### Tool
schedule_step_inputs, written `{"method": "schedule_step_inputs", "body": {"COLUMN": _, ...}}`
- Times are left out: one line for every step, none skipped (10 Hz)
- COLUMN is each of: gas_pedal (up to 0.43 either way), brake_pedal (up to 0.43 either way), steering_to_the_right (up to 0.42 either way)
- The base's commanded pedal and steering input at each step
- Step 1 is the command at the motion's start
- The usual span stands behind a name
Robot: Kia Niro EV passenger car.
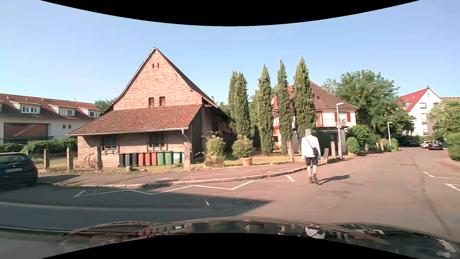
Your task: Follow the waypoints while adhering to traffic rules and regulations
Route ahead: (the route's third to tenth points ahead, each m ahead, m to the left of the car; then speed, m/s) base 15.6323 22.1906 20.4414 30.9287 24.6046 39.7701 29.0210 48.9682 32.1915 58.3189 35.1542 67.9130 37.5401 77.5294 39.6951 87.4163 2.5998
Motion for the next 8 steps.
{"method": "schedule_step_inputs", "body": {"gas_pedal": 0.087, "brake_pedal": 0.000, "steering_to_the_right": -0.732}}
{"method": "schedule_step_inputs", "body": {"gas_pedal": 0.087, "brake_pedal": 0.000, "steering_to_the_right": -0.734}}
{"method": "schedule_step_inputs", "body": {"gas_pedal": 0.087, "brake_pedal": 0.000, "steering_to_the_right": -0.734}}
{"method": "schedule_step_inputs", "body": {"gas_pedal": 0.087, "brake_pedal": 0.000, "steering_to_the_right": -0.735}}
{"method": "schedule_step_inputs", "body": {"gas_pedal": 0.087, "brake_pedal": 0.000, "steering_to_the_right": -0.736}}
{"method": "schedule_step_inputs", "body": {"gas_pedal": 0.087, "brake_pedal": 0.000, "steering_to_the_right": -0.736}}
{"method": "schedule_step_inputs", "body": {"gas_pedal": 0.087, "brake_pedal": 0.000, "steering_to_the_right": -0.736}}
{"method": "schedule_step_inputs", "body": {"gas_pedal": 0.087, "brake_pedal": 0.000, "steering_to_the_right": -0.736}}
